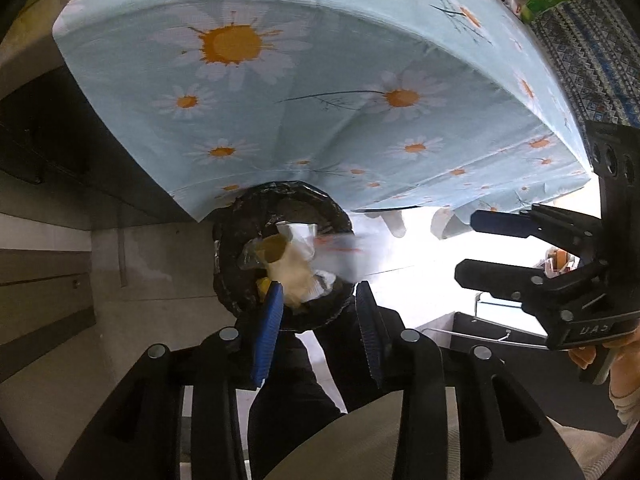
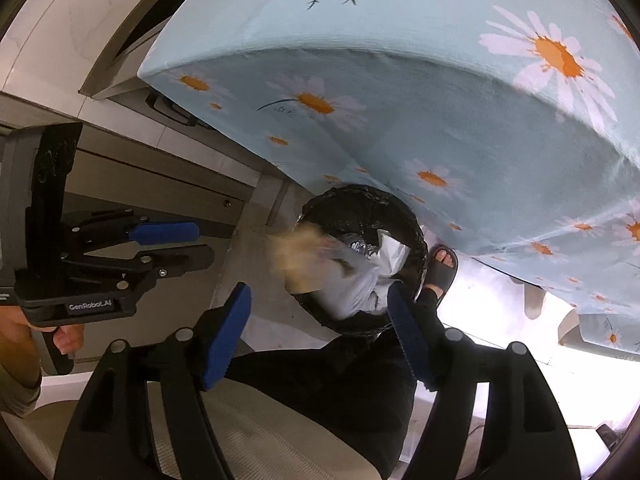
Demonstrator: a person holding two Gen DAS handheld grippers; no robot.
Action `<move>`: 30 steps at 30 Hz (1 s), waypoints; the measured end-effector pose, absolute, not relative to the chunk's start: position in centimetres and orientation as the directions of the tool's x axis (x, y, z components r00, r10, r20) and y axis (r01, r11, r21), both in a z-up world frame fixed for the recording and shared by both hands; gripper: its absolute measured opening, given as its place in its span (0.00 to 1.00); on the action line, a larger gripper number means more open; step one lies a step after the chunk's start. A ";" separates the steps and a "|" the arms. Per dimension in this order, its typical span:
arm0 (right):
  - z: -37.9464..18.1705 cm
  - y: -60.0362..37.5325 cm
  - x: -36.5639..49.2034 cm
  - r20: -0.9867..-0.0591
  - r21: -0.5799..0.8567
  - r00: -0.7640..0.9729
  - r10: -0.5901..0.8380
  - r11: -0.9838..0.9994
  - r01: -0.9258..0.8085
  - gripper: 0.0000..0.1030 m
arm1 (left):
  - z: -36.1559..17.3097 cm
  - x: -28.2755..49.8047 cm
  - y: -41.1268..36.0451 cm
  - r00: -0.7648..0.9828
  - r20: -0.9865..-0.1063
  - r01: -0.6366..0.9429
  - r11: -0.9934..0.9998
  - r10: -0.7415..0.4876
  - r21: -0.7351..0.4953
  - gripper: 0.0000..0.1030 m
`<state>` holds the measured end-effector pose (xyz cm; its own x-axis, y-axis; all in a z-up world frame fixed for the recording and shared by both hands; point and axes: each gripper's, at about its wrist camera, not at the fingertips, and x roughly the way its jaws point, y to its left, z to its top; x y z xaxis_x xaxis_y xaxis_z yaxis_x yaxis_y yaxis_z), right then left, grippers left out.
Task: Collect trash
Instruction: 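Lower both held items over the black bin and open both tools, then raise both tools back over the counter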
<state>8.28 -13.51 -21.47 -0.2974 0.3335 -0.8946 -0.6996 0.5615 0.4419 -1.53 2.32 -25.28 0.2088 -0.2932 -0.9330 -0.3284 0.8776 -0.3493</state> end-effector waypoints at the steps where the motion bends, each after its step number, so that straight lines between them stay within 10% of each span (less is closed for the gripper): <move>1: -21.3 -13.6 8.4 -0.894 0.443 -0.296 0.337 0.562 -0.698 0.68 | -25.3 -1.5 2.4 0.209 -0.934 -0.331 0.877 -0.292 -0.348 0.35; 30: -14.0 -14.2 8.6 -0.888 0.408 -0.164 0.429 0.570 -0.713 0.68 | -17.2 -1.8 3.5 0.357 -0.907 -0.269 0.905 -0.224 -0.330 0.35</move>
<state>8.64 -14.16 -14.05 -0.1644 0.4295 -0.8880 -0.7133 0.5701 0.4078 -1.84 3.49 -17.18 0.3575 -0.2243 -0.9066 -0.2691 0.9048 -0.3300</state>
